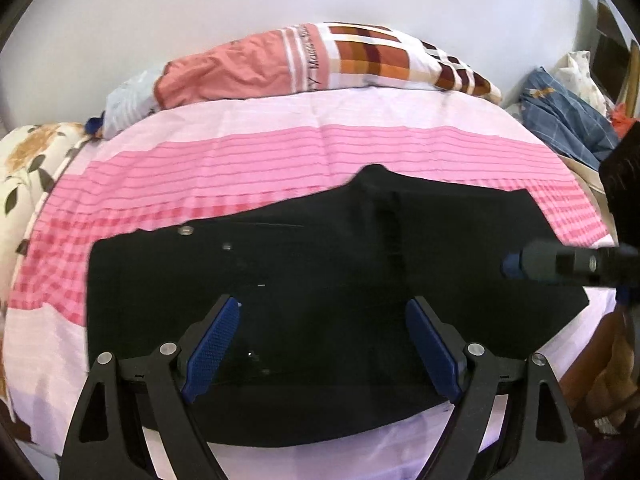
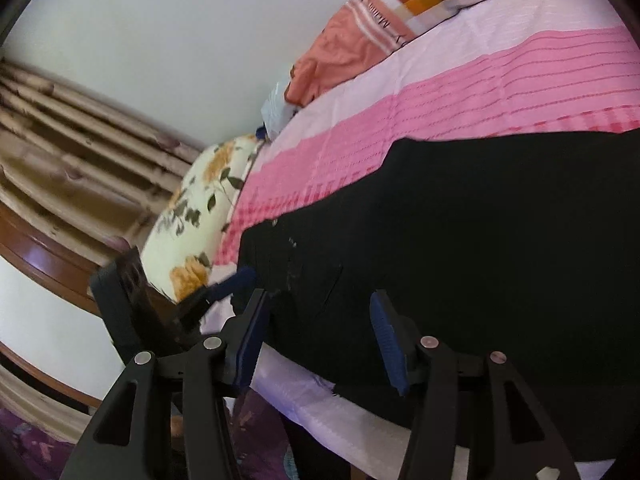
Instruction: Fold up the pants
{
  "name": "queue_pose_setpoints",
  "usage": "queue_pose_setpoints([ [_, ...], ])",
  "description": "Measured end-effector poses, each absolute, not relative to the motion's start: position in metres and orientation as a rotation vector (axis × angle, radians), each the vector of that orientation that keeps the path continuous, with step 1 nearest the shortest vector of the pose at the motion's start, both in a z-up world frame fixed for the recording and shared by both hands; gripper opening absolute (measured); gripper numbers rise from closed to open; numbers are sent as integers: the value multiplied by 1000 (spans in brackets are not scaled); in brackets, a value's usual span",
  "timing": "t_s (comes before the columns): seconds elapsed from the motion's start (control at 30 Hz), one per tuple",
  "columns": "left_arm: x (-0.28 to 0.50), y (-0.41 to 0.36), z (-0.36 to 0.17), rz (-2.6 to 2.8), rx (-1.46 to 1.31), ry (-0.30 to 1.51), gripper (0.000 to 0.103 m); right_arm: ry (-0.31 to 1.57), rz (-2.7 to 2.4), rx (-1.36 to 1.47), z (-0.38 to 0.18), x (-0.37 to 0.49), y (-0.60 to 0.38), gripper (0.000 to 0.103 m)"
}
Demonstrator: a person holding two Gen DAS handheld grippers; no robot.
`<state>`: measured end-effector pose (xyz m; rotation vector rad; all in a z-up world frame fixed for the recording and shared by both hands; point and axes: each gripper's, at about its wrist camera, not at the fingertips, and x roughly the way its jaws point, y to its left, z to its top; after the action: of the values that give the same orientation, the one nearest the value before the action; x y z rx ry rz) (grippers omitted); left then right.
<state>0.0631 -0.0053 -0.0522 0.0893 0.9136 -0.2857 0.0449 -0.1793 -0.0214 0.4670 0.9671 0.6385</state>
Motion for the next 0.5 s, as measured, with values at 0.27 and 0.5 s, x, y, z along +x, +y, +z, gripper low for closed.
queue_pose_setpoints([
  [0.27, 65, 27, -49, -230, 100, 897, 88, 1040, 633, 369, -37, 39, -144, 58],
  [0.5, 67, 55, -48, -185, 97, 886, 89, 1079, 625, 381, -47, 36, -135, 61],
])
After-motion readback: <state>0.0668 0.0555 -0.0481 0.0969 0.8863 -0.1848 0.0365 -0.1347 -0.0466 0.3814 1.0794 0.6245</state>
